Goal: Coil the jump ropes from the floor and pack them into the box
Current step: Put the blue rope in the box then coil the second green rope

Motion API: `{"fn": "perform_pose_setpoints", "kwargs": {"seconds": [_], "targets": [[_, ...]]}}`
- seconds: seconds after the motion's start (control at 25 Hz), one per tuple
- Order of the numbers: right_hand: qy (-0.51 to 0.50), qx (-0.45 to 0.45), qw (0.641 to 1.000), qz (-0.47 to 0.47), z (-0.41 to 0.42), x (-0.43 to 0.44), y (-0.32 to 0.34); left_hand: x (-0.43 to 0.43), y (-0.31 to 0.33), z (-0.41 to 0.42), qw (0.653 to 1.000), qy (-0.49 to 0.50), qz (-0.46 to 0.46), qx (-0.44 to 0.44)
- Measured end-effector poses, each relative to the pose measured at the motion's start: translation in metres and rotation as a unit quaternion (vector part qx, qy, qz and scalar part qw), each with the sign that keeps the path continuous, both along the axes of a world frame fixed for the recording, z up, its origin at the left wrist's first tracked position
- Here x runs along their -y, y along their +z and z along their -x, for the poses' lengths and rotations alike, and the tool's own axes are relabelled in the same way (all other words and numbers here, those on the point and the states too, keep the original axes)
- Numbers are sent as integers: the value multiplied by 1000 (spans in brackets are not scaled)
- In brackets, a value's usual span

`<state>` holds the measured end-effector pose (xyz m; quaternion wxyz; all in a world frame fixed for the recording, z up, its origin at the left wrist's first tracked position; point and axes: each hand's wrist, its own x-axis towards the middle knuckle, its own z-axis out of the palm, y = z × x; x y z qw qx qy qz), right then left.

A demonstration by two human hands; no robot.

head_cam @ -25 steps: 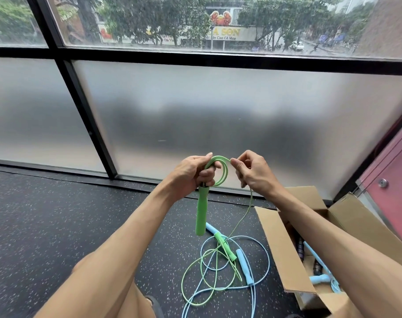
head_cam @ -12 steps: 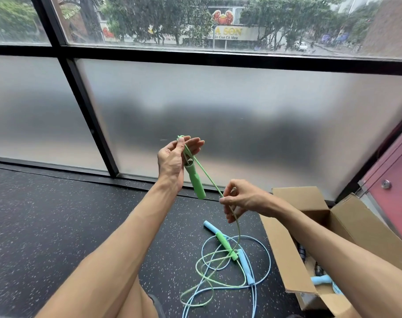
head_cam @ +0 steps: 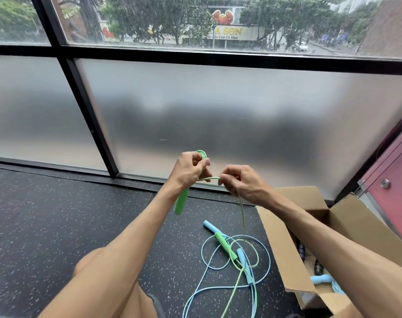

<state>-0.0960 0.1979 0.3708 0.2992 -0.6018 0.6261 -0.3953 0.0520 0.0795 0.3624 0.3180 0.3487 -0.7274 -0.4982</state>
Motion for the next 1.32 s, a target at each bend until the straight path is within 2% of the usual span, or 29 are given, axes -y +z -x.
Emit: {"fn": "perform_pose_setpoints", "kwargs": {"seconds": [0.2, 0.44, 0.68, 0.88, 1.0, 1.16, 1.24, 1.32], "targets": [[-61, 19, 995, 80, 14, 2, 10, -15, 10, -1, 983, -162, -49, 76], [-110, 40, 989, 91, 20, 4, 7, -24, 18, -2, 951, -243, -190, 6], [-118, 116, 986, 21, 15, 7, -2, -21, 25, -3, 900, -231, -338, -151], [-75, 170, 979, -87, 12, 1, -12, -13, 28, -7, 860, -183, -374, -295], [-46, 175, 973, -147, 9, -3, -14, -13, 27, -6, 859, -142, -360, -334], [-4, 135, 965, -224, 8, -8, -15, -6, 23, -5, 889, -36, -275, -364], [17, 108, 968, -226, 7, -10, -16, -2, 20, -6, 922, 12, -206, -328], [33, 87, 979, -182, 5, -8, -13, -1, 15, -5, 958, 45, -113, -261]]}}
